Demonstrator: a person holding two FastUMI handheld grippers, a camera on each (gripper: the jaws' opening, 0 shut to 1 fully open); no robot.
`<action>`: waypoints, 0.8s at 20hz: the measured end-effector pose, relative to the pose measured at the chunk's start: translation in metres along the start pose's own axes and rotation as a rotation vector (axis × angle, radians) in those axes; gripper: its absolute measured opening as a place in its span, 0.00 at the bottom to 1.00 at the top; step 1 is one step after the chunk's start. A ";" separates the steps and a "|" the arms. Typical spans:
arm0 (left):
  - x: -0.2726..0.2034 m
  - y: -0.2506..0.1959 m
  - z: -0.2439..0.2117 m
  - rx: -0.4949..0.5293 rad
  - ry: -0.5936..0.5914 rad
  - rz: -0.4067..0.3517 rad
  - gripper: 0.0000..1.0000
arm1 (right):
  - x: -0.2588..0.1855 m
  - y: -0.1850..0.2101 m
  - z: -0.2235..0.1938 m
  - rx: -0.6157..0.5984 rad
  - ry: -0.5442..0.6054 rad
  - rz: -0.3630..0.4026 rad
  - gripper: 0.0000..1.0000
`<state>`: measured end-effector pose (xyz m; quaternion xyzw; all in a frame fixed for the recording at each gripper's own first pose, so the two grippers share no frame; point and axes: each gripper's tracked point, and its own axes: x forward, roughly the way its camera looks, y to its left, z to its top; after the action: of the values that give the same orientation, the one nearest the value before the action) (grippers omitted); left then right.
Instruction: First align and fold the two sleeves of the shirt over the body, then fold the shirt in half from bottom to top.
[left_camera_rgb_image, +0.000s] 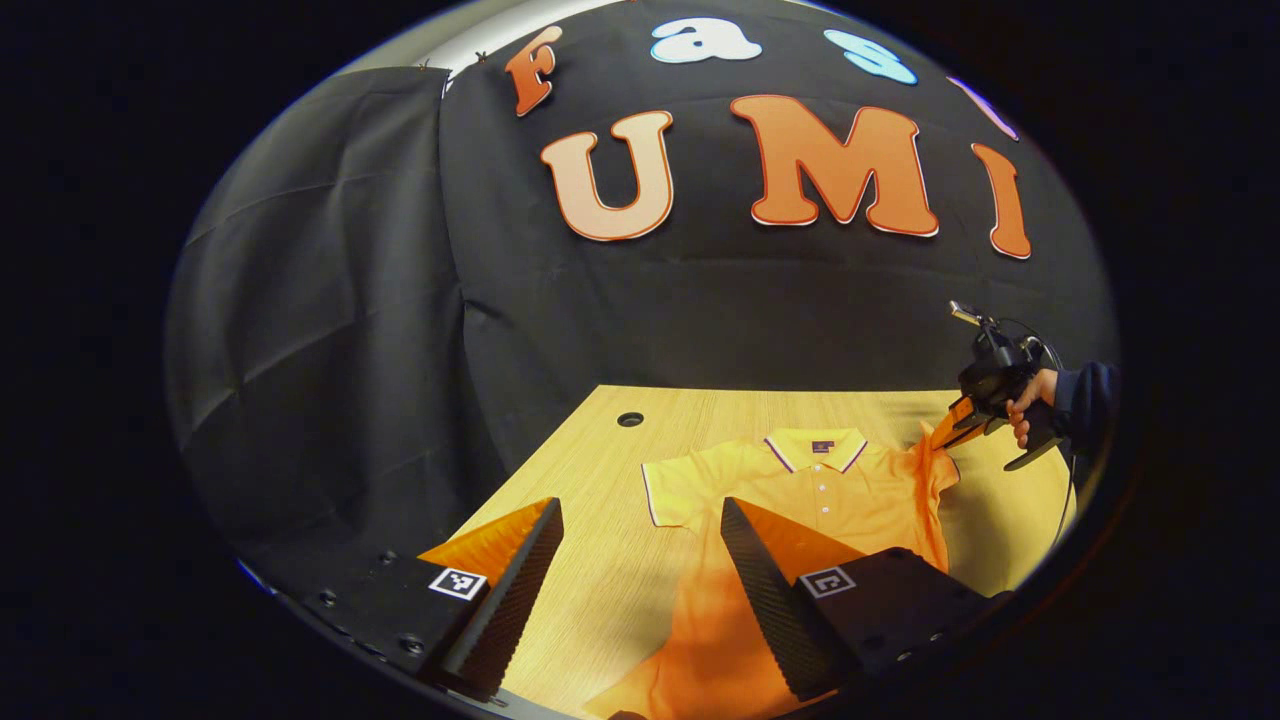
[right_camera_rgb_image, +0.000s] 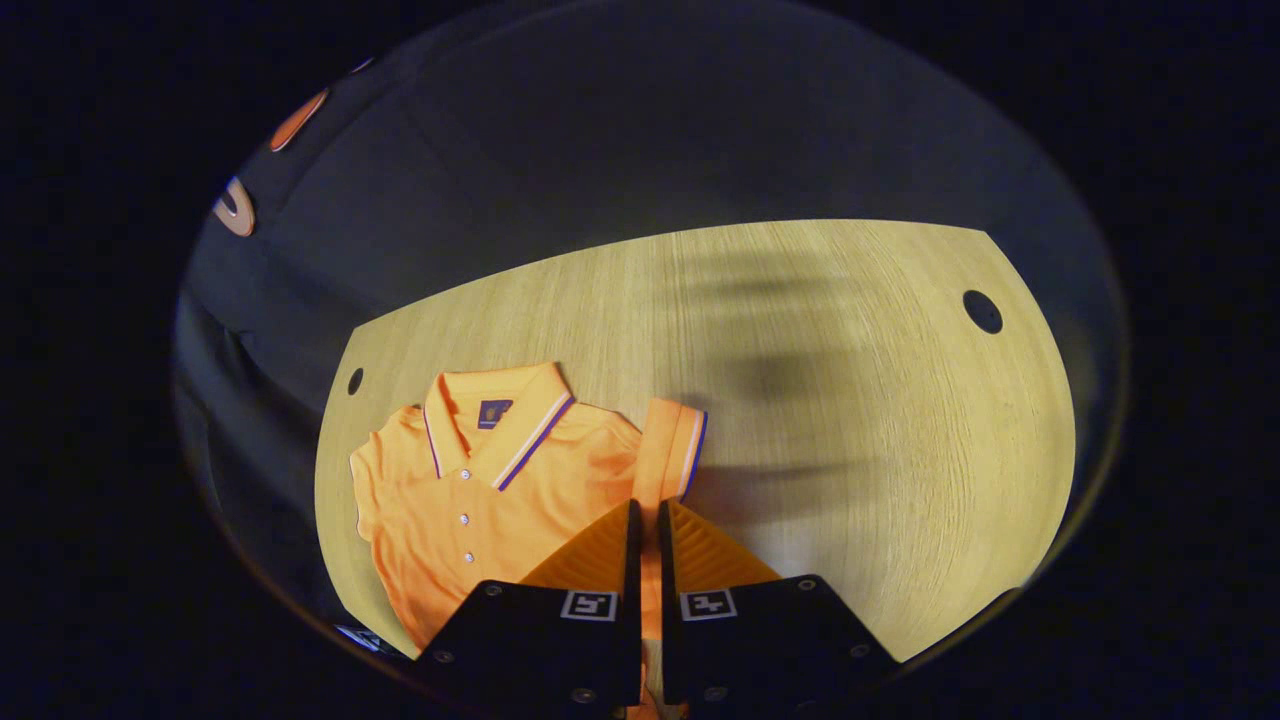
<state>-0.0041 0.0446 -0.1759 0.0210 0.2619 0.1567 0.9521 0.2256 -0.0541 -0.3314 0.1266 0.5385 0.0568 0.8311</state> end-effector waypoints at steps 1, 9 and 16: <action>0.004 0.000 -0.002 -0.013 0.013 -0.008 0.98 | -0.006 0.013 -0.003 -0.009 0.014 0.045 0.09; 0.082 0.006 -0.024 -0.176 0.224 -0.155 0.98 | -0.039 0.035 -0.004 -0.090 -0.058 0.031 0.71; 0.157 0.021 -0.044 -0.211 0.478 -0.285 0.98 | -0.108 0.042 -0.010 0.006 -0.229 -0.068 0.88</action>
<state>0.0959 0.1113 -0.2885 -0.1526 0.4614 0.0481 0.8726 0.1738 -0.0373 -0.2287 0.1163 0.4444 0.0120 0.8882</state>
